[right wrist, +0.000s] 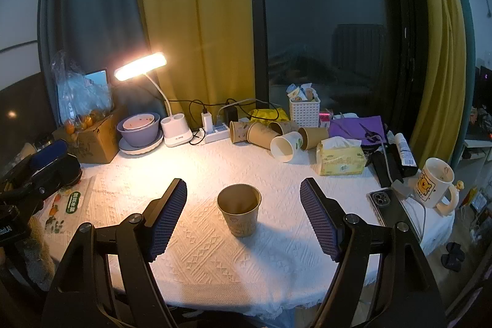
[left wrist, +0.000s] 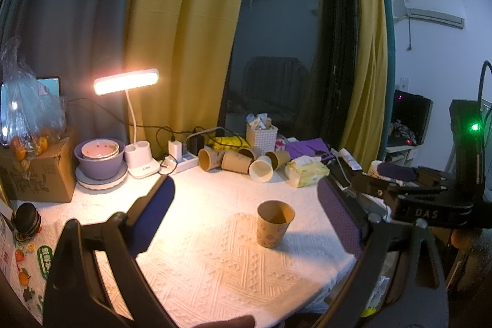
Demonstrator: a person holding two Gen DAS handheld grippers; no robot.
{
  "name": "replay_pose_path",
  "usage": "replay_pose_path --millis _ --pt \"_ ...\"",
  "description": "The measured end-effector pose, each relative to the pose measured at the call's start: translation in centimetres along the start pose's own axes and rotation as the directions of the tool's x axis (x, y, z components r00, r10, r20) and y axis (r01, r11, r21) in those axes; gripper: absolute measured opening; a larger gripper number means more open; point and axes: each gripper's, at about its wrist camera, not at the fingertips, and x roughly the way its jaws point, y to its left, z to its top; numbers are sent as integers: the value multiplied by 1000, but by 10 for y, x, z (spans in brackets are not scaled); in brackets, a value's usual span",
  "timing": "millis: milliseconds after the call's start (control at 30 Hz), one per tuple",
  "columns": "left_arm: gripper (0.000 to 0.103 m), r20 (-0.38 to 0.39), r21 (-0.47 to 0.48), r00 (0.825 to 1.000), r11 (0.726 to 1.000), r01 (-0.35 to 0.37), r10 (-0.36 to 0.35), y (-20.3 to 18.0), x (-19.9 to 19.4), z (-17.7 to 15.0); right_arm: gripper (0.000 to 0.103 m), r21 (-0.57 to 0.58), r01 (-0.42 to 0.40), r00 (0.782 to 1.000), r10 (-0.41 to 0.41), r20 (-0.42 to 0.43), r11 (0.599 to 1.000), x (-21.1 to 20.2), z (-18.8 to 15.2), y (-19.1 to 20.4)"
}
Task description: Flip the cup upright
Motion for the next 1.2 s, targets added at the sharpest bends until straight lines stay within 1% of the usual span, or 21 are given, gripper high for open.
replay_pose_path --millis 1067,1133,1200 --pt "95 -6 -1 1000 1000 -2 2 -2 1 -2 79 2 0 1000 0 -3 1000 1 1 1" --pt "95 -8 -4 1000 1000 -4 4 -4 1 -6 79 1 -2 1000 2 -5 1000 2 -1 2" --pt "95 -24 -10 1000 1000 11 -11 -8 5 -13 79 -8 -4 1000 4 -10 1000 5 -3 3"
